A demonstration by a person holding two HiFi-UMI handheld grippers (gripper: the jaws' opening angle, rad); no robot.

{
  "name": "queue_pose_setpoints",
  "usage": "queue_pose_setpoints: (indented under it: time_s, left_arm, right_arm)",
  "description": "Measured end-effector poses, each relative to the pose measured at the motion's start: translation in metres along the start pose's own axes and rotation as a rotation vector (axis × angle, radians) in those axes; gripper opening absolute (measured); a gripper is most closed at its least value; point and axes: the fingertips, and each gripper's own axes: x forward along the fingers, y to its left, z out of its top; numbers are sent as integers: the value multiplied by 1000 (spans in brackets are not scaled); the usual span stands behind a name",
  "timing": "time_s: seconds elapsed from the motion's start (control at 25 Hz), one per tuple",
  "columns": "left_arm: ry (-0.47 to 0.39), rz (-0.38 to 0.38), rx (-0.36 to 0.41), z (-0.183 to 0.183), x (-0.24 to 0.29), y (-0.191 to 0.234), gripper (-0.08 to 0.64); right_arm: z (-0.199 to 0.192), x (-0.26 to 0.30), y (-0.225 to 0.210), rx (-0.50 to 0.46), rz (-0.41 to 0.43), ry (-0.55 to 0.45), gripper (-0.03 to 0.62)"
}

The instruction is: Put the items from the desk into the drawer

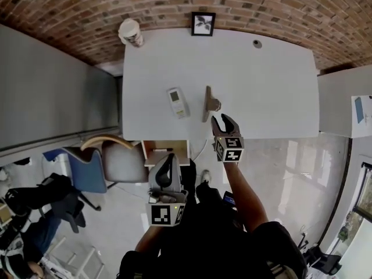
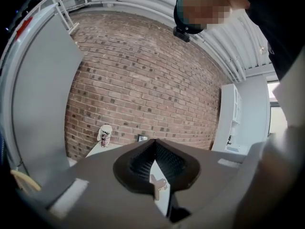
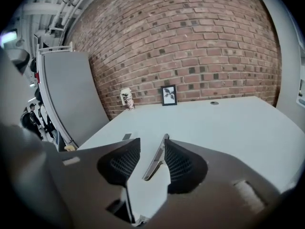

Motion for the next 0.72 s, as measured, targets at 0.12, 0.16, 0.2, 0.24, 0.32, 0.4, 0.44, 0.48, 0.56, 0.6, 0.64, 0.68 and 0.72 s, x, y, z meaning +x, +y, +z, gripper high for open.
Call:
queue_pose_setpoints:
  time_s: [0.12,0.16,0.2,0.24,0.32,0.4,0.44,0.48,0.56,0.6,0.64,0.68,0.72]
  left_arm:
    - [6,0,-11,-1,13,8,19]
    - [7,0,-14,-2,17,11,20]
    - [9,0,-17,-3,21,13,19]
    - [12,3,-18,-4,24,16,19]
    - [18,12,-22,-6,29,20,19]
    - [28,24,-30,-8,31,25,20]
    - [32,30,-32,-10,31,28,20]
    - [33,34,-32,-11,32,30,19]
    - [31,41,-26,-12,33,34,20]
    - [31,44,-25,-12,33,35,20]
    - [30,46,-25,-13,33,36,20]
    - [30,48,-27,-13,33,37,20]
    - [31,49,-29,-13,33,38,19]
  right_arm:
    - [-9,24,-16,41,-28,36,166]
    - [-12,31,-21,52,-36,51,166]
    - [-16,38,-26,62,-42,66,166]
    - [-19,44,-30,72,-47,81,166]
    - [-26,55,-38,98,-55,109,166]
    - [-32,62,-43,127,-58,130,166]
    - [-34,66,-44,138,-59,138,166]
    - [-36,70,-45,144,-60,147,166]
    - [-41,77,-47,147,-62,169,166]
    - [-43,80,-47,148,-62,179,166]
    - [-45,82,-47,149,-62,187,166]
    - [-47,84,-47,152,-62,195,166]
    - [-49,85,-48,154,-64,203,166]
